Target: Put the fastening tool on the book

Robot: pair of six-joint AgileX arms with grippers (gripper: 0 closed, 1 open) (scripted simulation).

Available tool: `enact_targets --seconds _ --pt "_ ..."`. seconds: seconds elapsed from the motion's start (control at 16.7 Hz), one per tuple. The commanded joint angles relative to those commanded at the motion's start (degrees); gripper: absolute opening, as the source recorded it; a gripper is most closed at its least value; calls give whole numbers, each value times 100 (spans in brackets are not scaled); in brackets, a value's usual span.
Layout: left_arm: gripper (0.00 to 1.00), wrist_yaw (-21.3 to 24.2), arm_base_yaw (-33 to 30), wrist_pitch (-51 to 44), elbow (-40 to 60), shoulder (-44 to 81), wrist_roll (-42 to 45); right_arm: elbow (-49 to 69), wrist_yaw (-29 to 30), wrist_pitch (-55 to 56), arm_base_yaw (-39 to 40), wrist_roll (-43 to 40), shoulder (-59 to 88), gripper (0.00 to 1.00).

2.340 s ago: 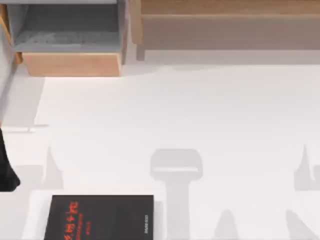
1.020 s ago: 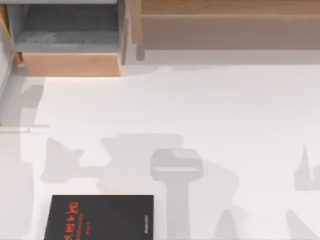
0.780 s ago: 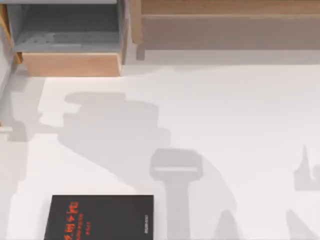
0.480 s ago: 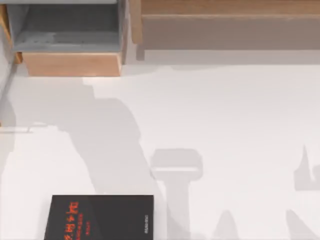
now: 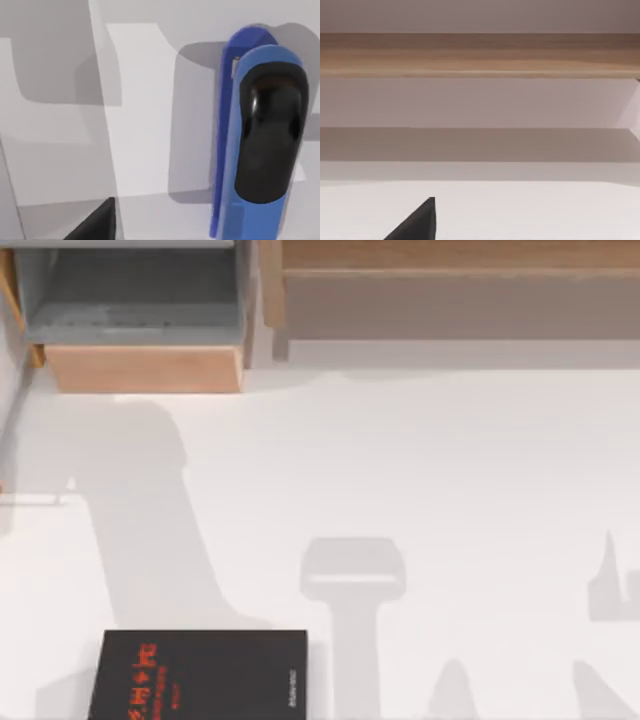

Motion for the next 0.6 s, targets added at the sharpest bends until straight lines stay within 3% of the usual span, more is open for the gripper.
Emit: enact_targets --seconds 0.6 --pt "100 -13 29 197 -402 -198 26 0 0 0 0 0 0 100"
